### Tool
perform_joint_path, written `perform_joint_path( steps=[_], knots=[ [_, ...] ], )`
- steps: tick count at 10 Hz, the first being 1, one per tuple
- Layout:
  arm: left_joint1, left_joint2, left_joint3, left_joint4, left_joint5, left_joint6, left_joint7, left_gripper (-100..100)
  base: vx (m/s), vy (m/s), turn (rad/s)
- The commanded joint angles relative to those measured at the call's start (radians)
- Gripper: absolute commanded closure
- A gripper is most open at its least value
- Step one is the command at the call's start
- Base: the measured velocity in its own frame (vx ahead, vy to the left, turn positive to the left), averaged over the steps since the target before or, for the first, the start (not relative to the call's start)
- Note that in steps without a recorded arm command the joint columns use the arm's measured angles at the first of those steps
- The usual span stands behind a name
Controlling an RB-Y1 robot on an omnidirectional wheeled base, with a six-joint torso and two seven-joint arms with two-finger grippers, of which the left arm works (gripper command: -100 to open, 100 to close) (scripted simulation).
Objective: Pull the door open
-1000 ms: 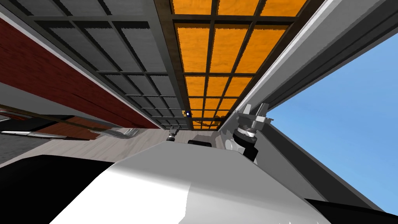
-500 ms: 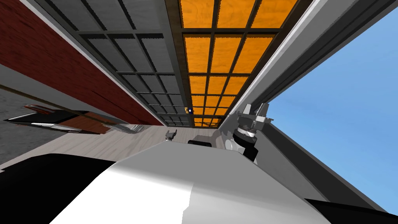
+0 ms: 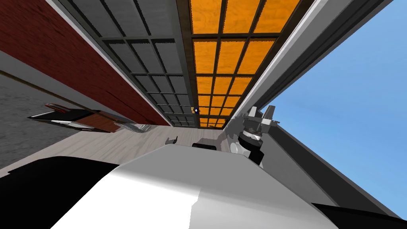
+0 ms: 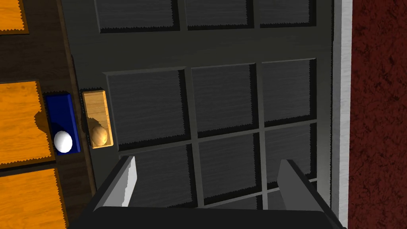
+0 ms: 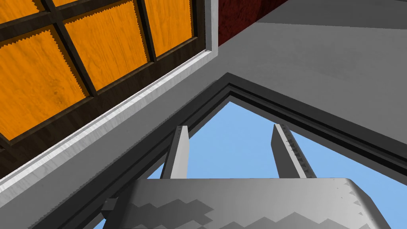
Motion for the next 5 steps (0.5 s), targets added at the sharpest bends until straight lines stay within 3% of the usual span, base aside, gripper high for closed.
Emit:
perform_joint_path(
  steps=[1, 3, 5],
  knots=[
    [0.021, 0.008, 0.020, 0.021, 0.018, 0.014, -0.019, -100, -0.211, 0.005, 0.016],
    [0.021, 0.008, 0.020, 0.021, 0.018, 0.014, -0.019, -100, -0.070, 0.007, 0.003],
    [0.030, 0.009, 0.050, 0.060, 0.051, 0.032, -0.061, -100, -0.063, 0.014, -0.025]
  ],
)
